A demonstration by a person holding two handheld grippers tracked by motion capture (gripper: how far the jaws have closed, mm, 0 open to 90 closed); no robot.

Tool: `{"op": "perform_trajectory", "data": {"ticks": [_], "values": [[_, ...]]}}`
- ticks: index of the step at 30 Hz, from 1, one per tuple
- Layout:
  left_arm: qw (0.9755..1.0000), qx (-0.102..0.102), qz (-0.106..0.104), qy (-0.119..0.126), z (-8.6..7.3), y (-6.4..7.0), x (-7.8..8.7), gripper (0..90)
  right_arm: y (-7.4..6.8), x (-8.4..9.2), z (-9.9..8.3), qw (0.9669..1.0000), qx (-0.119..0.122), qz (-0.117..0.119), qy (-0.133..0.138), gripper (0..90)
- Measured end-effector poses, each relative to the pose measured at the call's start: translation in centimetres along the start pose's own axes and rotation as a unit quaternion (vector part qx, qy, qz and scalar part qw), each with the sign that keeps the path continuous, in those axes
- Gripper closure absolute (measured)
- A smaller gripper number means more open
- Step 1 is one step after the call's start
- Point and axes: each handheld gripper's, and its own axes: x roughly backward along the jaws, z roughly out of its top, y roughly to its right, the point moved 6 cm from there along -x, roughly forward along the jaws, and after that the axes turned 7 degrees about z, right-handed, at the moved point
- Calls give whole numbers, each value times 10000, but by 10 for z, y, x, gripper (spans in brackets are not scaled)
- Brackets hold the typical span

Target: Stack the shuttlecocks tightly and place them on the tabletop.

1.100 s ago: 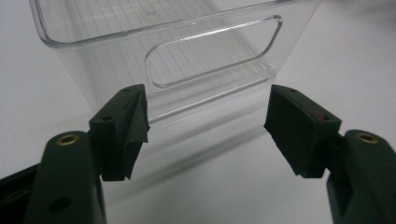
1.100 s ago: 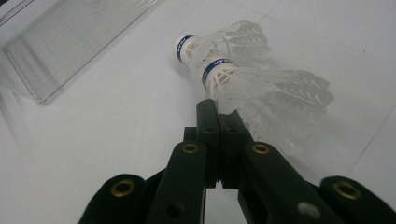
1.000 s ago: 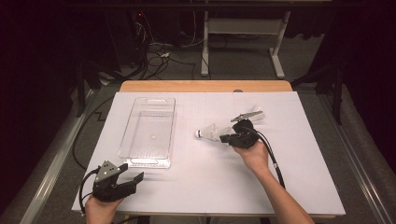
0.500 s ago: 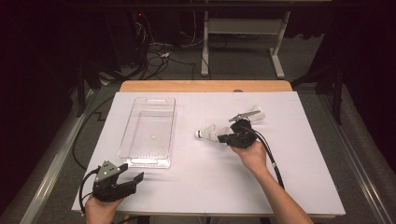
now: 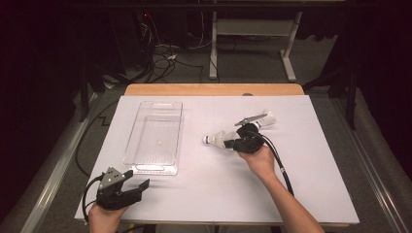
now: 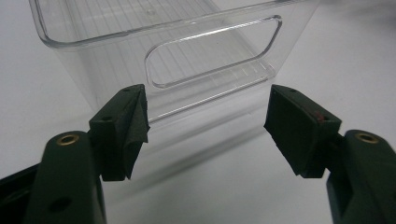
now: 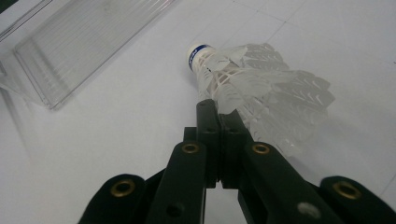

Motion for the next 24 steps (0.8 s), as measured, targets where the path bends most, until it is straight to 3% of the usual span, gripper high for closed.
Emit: {"op": "perform_trajectory", "data": {"ticks": [24], "values": [[10000, 47, -2, 38, 0, 0, 0, 310, 0, -11, 5, 10000, -9, 7, -46, 900]]}}
